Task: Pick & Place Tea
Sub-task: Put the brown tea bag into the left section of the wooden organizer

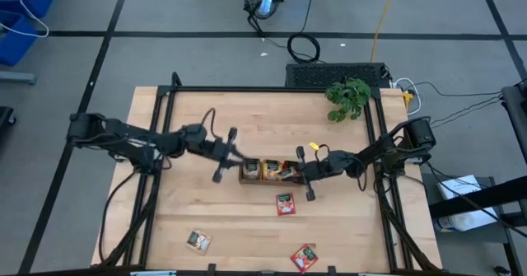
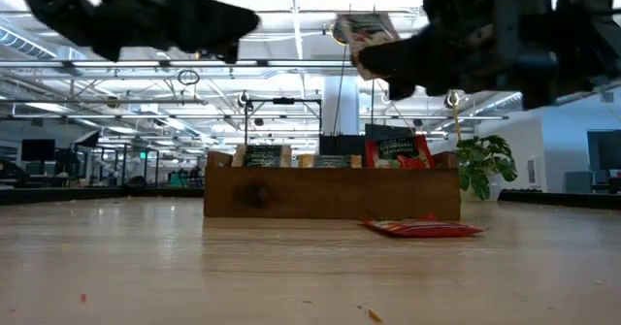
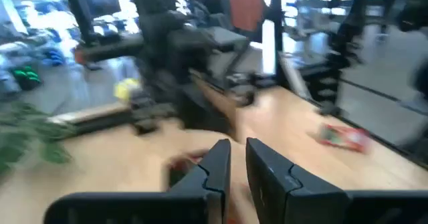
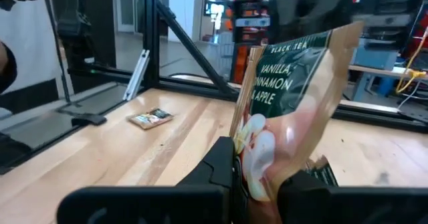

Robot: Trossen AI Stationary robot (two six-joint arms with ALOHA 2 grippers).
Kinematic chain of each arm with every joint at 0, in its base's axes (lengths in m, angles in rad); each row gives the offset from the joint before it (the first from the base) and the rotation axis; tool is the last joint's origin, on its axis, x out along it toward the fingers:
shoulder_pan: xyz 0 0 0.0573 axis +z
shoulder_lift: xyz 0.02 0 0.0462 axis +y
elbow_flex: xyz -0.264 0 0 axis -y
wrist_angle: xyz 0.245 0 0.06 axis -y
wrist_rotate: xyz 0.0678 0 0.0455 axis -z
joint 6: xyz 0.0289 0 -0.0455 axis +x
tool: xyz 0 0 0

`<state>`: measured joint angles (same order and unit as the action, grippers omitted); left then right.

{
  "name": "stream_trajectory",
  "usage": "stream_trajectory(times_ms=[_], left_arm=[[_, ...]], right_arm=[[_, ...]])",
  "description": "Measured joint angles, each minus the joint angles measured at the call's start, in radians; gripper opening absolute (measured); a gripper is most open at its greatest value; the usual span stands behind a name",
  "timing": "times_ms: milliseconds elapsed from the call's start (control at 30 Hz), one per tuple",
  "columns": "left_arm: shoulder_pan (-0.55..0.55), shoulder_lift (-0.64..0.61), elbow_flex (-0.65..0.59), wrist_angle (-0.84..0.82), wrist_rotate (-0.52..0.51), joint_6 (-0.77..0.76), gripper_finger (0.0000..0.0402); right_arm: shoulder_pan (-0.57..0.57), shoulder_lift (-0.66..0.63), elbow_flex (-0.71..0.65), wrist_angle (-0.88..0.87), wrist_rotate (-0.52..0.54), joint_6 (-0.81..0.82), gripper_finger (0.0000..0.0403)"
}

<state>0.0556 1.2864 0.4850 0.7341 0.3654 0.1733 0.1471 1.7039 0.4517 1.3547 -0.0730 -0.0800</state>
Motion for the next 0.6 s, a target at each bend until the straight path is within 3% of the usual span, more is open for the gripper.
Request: stream_trajectory(times_ms=[67, 200, 367, 467, 600], left_arm=[[-0.045, -0.019, -0.044, 0.024, -0.01, 0.0, 0.0057], [-0.172, -0.088, -0.173, 0.075, -0.17, 0.023, 0.0058], [-0.321, -0.128, -0.315, 0.342, -0.44, 0.054, 0.0058], [-0.349, -0.144, -0.346, 0.526, -0.508, 0.03, 0.0058], [-0.345, -0.119, -0.346, 0.462, -0.607, -0.093, 0.0058]], right_arm=[[0.006, 0.0, 0.048, -0.064, 0.003, -0.019, 0.0009], [0.033, 0.0, 0.138, -0.19, 0.007, -0.07, 0.0009], [0.082, 0.025, 0.199, -0.295, 0.197, -0.187, 0.0009], [0.096, 0.045, 0.211, -0.27, 0.26, -0.232, 0.0009], [0.074, 0.055, 0.214, -0.215, 0.251, -0.19, 0.0009]])
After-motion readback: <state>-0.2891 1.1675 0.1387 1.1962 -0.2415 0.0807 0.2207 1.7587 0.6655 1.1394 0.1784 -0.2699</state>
